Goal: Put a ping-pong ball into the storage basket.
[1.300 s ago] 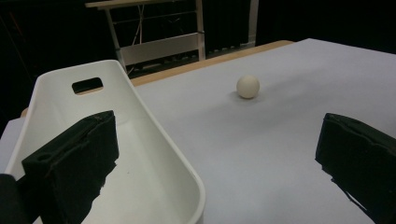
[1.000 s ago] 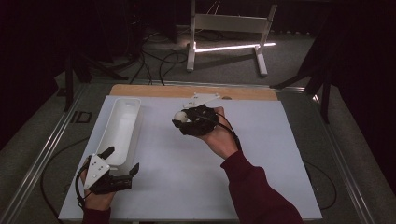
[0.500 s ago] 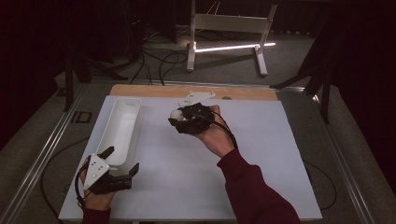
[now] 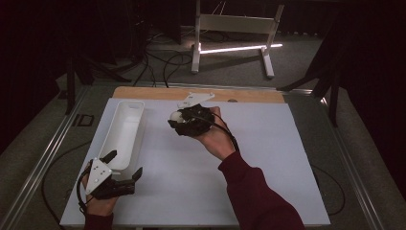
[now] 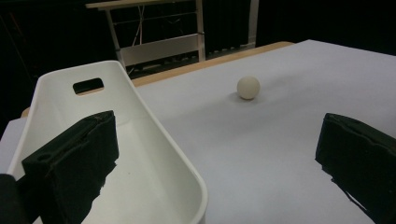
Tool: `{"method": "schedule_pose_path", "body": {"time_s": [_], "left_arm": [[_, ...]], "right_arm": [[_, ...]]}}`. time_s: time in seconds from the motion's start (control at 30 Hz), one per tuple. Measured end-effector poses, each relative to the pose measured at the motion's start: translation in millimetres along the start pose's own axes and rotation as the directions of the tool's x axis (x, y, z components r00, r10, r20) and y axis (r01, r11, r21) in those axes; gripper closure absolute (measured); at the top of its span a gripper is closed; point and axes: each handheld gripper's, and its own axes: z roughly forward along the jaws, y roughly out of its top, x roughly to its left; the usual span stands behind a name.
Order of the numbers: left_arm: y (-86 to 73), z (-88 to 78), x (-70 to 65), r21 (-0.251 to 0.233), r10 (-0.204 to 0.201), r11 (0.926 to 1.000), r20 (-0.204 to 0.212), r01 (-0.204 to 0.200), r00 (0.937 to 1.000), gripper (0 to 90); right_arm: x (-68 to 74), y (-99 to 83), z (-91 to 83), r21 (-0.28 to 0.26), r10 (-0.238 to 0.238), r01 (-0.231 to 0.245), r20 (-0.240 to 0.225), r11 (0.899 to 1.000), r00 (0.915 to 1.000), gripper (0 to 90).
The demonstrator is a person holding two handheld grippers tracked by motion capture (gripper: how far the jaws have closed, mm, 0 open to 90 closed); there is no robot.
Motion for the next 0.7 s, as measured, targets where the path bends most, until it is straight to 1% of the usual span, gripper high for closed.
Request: {"method": "schedule_pose_path", "body": {"time_s": [0.7], "left_arm": [[0.1, -0.4, 0.6, -0.001, -0.001, 1.0, 0.0, 0.001, 1.0, 0.2]], "right_arm": [[6.9, 7.6, 13.7, 0.0, -0.015, 0.015, -0.014, 1.0, 0.9998, 50.4]]}}
